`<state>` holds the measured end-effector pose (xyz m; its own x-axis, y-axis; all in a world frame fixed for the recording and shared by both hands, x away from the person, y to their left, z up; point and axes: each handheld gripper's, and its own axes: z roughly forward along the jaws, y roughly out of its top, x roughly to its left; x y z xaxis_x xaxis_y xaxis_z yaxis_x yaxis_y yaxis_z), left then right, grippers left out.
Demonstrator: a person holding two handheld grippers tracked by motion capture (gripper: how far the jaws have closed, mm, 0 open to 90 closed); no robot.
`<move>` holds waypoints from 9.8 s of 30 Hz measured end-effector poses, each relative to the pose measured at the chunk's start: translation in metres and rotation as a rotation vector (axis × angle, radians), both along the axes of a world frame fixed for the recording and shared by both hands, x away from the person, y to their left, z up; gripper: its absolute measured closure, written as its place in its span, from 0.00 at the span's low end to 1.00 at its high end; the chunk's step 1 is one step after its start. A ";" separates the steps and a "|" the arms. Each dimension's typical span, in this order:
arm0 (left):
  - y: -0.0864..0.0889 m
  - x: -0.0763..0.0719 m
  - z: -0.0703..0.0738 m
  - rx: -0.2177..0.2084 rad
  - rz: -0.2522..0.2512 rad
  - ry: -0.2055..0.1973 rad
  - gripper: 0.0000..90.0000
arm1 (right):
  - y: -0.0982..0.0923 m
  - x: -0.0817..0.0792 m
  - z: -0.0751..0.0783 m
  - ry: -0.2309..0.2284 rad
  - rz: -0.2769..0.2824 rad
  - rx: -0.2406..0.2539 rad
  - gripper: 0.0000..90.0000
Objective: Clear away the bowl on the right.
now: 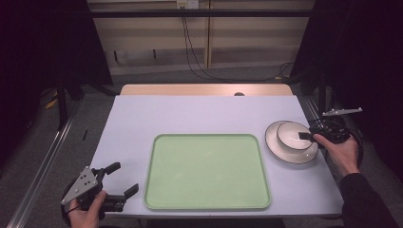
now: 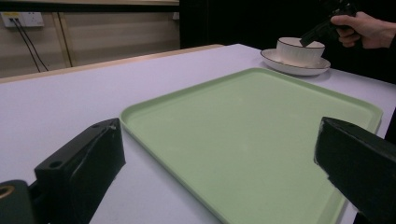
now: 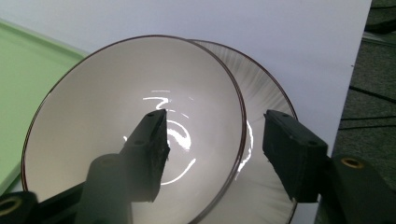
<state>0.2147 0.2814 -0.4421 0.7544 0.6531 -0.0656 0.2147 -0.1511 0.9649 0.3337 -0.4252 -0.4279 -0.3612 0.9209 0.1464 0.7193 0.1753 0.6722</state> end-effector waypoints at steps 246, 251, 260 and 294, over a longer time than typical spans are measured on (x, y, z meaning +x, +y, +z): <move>0.002 0.002 -0.002 -0.016 0.014 0.019 0.01 | 0.155 0.068 0.014 0.140 0.278 0.130 0.91; 0.001 0.002 -0.002 -0.009 0.015 0.019 0.01 | 0.158 0.072 0.008 0.178 0.263 0.112 0.91; 0.002 0.003 -0.002 -0.008 0.009 0.016 0.01 | 0.156 0.078 0.001 0.195 0.242 0.113 0.91; 0.002 0.002 -0.002 -0.018 0.015 0.020 0.01 | 0.155 0.080 -0.017 0.230 0.220 0.087 0.91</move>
<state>0.2169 0.2830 -0.4441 0.7428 0.6631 -0.0922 0.2359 -0.1304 0.9630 0.4135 -0.2701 -0.4449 -0.4987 0.8047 0.3221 0.8052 0.2924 0.5160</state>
